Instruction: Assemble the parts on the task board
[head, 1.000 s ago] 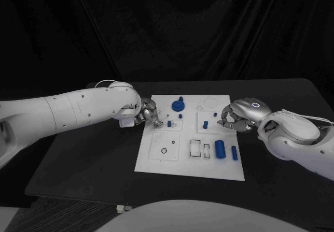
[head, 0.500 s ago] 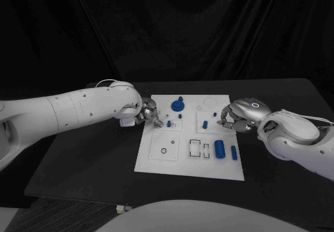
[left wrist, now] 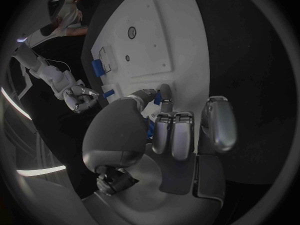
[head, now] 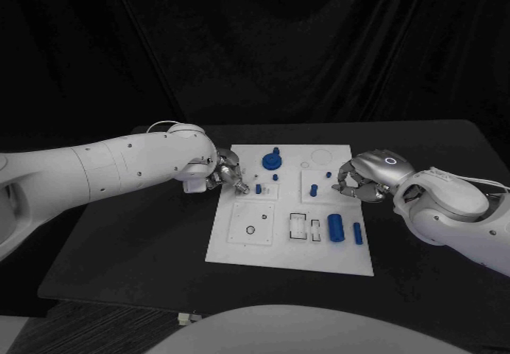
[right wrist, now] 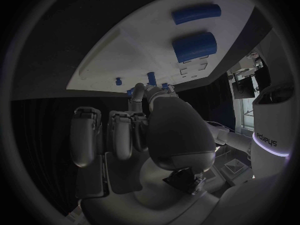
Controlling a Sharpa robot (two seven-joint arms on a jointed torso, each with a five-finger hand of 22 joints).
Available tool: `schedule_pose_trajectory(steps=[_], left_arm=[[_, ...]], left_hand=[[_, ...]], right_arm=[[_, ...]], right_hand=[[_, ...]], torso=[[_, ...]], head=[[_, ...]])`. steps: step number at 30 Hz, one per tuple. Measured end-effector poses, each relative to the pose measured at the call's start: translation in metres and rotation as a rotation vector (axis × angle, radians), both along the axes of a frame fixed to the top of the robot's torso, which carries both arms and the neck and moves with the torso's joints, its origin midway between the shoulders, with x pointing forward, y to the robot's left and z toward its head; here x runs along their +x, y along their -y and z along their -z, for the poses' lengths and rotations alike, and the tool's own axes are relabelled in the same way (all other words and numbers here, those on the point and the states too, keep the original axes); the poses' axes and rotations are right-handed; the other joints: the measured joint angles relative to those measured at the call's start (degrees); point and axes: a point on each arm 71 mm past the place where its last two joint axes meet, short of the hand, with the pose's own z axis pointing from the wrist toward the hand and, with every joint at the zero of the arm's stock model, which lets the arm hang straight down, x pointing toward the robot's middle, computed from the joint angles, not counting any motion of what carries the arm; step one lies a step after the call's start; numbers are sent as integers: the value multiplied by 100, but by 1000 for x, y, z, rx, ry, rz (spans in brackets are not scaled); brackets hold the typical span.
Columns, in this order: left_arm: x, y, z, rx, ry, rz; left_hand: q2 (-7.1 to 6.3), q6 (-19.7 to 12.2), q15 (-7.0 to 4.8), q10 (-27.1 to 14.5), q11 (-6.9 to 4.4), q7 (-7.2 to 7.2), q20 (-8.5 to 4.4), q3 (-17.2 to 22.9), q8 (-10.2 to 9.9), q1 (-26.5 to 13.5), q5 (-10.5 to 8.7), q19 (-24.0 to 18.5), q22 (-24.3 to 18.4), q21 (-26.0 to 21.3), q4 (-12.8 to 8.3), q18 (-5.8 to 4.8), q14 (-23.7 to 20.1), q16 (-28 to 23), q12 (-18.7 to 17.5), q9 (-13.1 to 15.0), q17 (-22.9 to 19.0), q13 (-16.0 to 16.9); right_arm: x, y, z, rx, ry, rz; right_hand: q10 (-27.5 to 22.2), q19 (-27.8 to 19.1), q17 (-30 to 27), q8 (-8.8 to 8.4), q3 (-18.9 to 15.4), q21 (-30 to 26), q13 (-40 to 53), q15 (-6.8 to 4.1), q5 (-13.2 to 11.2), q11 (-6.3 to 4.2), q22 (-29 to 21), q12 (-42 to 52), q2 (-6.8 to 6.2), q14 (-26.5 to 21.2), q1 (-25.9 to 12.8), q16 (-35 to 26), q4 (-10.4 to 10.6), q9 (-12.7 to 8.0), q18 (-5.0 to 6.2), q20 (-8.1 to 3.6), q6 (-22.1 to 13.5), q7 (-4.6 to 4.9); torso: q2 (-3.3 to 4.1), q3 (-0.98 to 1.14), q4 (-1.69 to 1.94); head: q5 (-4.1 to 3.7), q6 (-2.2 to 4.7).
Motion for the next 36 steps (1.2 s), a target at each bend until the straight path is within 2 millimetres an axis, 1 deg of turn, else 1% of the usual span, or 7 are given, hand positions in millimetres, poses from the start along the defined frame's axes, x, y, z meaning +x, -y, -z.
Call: schedule_pose_trajectory(steps=[9, 14, 17, 22, 23, 31, 36], left_arm=[[0, 0, 0, -1, -1, -1], [0, 0, 0, 0, -1, -1], [0, 0, 1, 1, -2, -1], [0, 1, 1, 2, -2, -1], [0, 1, 1, 2, -2, -1], [0, 1, 1, 3, -3, -1], [0, 1, 1, 3, -4, 0]], left_hand=[[0, 0, 0, 0, 0, 0, 0, 0, 0, -2, -1, 0, 0, 0, 0, 0, 0, 0, 0, -7, 0, 0], [26, -5, 0, 0, 1, 5, 0, 0, 0, -36, -307, 0, 0, 0, 2, 0, 0, 0, 0, -24, 0, 0], [6, -5, 1, 1, 1, 4, 1, 54, 0, -150, -353, 0, 0, 0, 56, 0, 0, 0, 0, -33, 0, 0], [29, -5, 1, 1, 2, 4, 1, 85, -45, -324, -355, 0, 0, 0, 91, 0, 0, 0, 0, -43, 0, 0], [29, -5, 1, 1, 2, 4, 1, -8, -45, -324, -355, 0, 0, 0, 182, 0, 0, 0, 0, -43, 0, 0], [72, 46, 1, 1, 2, -46, 1, -9, -44, -368, -355, 0, 0, 0, 184, 0, 0, 0, 0, -32, 0, 0], [73, 76, 0, 0, 0, -77, 1, -96, 34, -368, -354, 0, 0, 0, 269, 0, 0, 0, 0, 151, 0, 0]], right_arm=[[0, 0, 0, 0, 0, 0], [0, 0, 0, -1, -1, 1], [0, 0, 1, -1, -1, 1], [0, 0, 1, -1, -1, 1], [0, 0, 1, -1, -1, 2], [0, 0, 1, -1, -1, 2], [0, 0, 1, -2, -2, 2]], right_hand=[[0, 0, 0, 0, 0, 0, 0, 0, 0, 0, 0, 0, 0, 0, 0, 0, 0, 0, 0, 0, 1, 0], [0, 0, 0, 0, 0, 0, 0, 0, 0, 0, 0, 0, 0, 0, 0, 0, 0, 0, 0, 0, 1, 0], [0, 0, 0, 0, 0, 0, 0, 0, 0, 0, 0, 0, 0, 0, 0, 0, 0, 0, 0, 0, 0, 0], [0, 0, 0, 0, 0, 0, 0, 0, 0, 0, 0, 0, 0, 0, 0, 0, 0, 0, 0, 0, 1, 0], [0, 0, 0, 0, 0, 0, 0, 0, 0, 0, 0, 0, 0, 0, 0, 0, 0, 0, 0, 0, 1, 0], [0, 0, 0, 0, 0, 0, 0, 0, 0, 0, 0, 0, 0, 0, 0, 0, 0, 0, 0, 0, 1, 0], [0, 0, 0, 0, 0, 0, 0, 0, 0, 0, 0, 0, 0, 0, 0, 0, 0, 0, 0, 0, 1, 0]], torso=[[-2, 0, 2], [-3, 0, 2], [-3, 0, 2], [-5, 0, 2], [-5, 0, 2], [-6, 1, 1], [-5, 1, 1]], head=[[4, 0], [7, 0], [7, 0], [9, 0], [11, 0], [21, 0], [13, 0]])
